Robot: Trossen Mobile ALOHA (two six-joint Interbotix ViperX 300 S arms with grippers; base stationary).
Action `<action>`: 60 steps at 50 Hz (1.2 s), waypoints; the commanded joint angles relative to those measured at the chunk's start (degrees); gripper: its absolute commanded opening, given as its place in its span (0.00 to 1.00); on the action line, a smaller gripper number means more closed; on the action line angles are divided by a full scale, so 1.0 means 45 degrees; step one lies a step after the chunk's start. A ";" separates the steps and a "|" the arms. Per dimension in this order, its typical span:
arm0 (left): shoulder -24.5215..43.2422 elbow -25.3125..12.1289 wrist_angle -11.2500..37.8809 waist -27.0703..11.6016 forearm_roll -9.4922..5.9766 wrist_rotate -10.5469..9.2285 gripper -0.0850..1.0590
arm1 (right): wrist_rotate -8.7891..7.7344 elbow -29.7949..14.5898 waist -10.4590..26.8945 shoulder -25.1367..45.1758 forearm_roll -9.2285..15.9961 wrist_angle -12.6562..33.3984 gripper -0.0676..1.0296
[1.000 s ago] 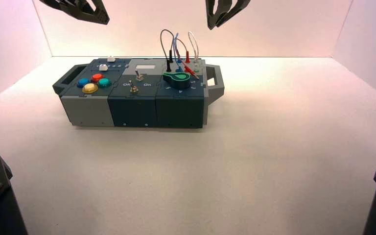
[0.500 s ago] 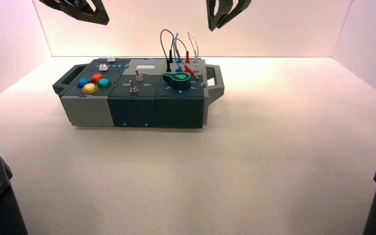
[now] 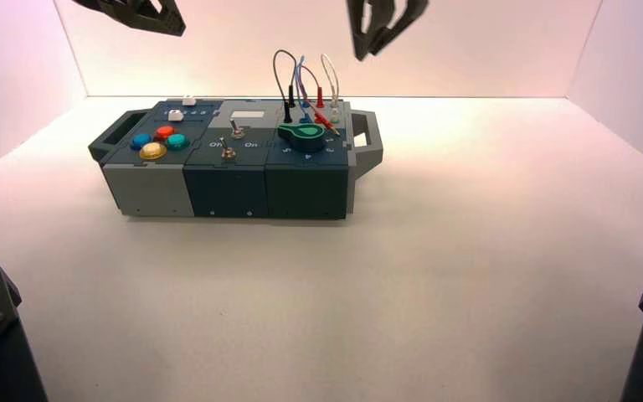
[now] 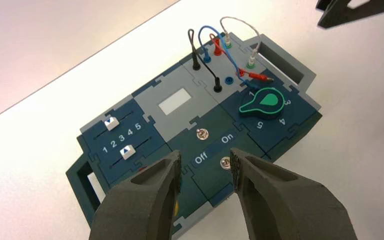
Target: Insert the blue wire.
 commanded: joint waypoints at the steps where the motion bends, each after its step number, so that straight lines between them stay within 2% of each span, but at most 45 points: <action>1: -0.0215 -0.0273 0.0332 0.0059 -0.0020 -0.0234 0.54 | 0.0020 -0.0547 0.0781 -0.0059 0.0020 -0.0020 0.36; 8: -0.0215 -0.0410 0.0937 0.0039 -0.0098 -0.0566 0.54 | 0.0293 -0.1133 0.1387 0.0410 0.0059 0.0039 0.36; 12: -0.0273 -0.0566 0.1211 0.0059 -0.0117 -0.0859 0.54 | 0.0449 -0.1426 0.1445 0.0664 0.0117 0.0059 0.36; 14: -0.0508 -0.0703 0.1328 0.0059 -0.0137 -0.1367 0.54 | 0.0723 -0.1875 0.1465 0.1094 0.0215 0.0059 0.36; 17: -0.0703 -0.0781 0.1289 0.0098 -0.0137 -0.1738 0.54 | 0.0898 -0.2129 0.1465 0.1348 0.0293 0.0059 0.36; 21: -0.1152 -0.0781 0.1074 0.0430 -0.0137 -0.2441 0.54 | 0.1074 -0.2383 0.1445 0.1680 0.0293 0.0078 0.36; 25: -0.1582 -0.0723 0.0820 0.0820 -0.0137 -0.2832 0.54 | 0.1348 -0.2578 0.1445 0.1934 0.0313 0.0176 0.36; 28: -0.1934 -0.0664 0.0781 0.1035 -0.0137 -0.2930 0.54 | 0.1563 -0.2676 0.1445 0.2109 0.0293 0.0234 0.37; 35: -0.2246 -0.0664 0.0937 0.1035 -0.0137 -0.2930 0.54 | 0.1738 -0.2891 0.1426 0.2383 0.0215 0.0488 0.37; 42: -0.2109 -0.0918 0.1855 0.1055 -0.0137 -0.2930 0.54 | 0.1934 -0.3242 0.1367 0.2832 0.0000 0.1348 0.37; 48: -0.1973 -0.1152 0.2578 0.1035 -0.0137 -0.2910 0.54 | 0.2168 -0.3457 0.1406 0.3164 -0.0156 0.1562 0.39; 60: -0.1660 -0.1328 0.3574 0.1035 -0.0137 -0.2832 0.54 | 0.2207 -0.3789 0.1406 0.3613 -0.0176 0.1602 0.39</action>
